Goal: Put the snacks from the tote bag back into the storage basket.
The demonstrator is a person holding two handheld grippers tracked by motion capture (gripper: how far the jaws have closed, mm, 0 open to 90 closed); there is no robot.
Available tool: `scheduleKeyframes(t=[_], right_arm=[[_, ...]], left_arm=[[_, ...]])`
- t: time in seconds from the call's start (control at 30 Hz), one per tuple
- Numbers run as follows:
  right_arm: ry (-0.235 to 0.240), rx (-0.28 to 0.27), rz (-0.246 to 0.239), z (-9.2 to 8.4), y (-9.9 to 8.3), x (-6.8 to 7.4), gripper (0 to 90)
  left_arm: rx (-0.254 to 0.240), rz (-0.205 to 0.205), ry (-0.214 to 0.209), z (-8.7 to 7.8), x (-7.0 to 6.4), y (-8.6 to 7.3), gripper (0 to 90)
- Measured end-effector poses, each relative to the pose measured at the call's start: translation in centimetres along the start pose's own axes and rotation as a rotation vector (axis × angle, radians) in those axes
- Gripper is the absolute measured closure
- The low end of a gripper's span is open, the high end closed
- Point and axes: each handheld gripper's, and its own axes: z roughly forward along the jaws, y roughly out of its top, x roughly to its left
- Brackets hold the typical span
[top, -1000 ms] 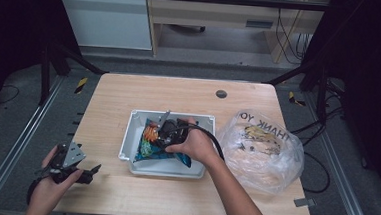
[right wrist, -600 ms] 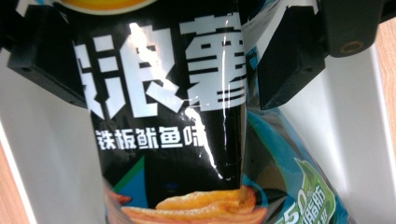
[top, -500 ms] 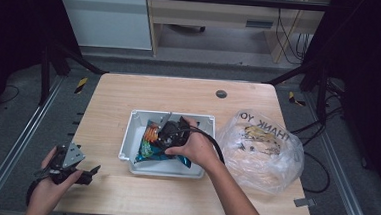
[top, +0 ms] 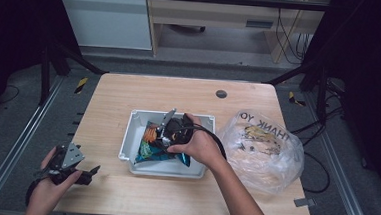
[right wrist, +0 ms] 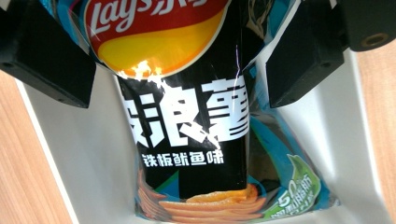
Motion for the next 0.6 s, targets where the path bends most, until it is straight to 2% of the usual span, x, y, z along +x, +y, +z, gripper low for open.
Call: scheduleKeyframes(t=[0.17, 0.6], right_arm=[[-0.011, 0.000, -0.015, -0.9, -0.1, 0.3, 6.8], [-0.047, -0.072, 0.021, -3.2, -0.2, 0.6, 6.1]], left_arm=[[-0.002, 0.001, 0.000, 0.0, 0.0, 0.0, 3.6], [-0.003, 0.005, -0.001, 0.0, -0.2, 0.1, 3.6]])
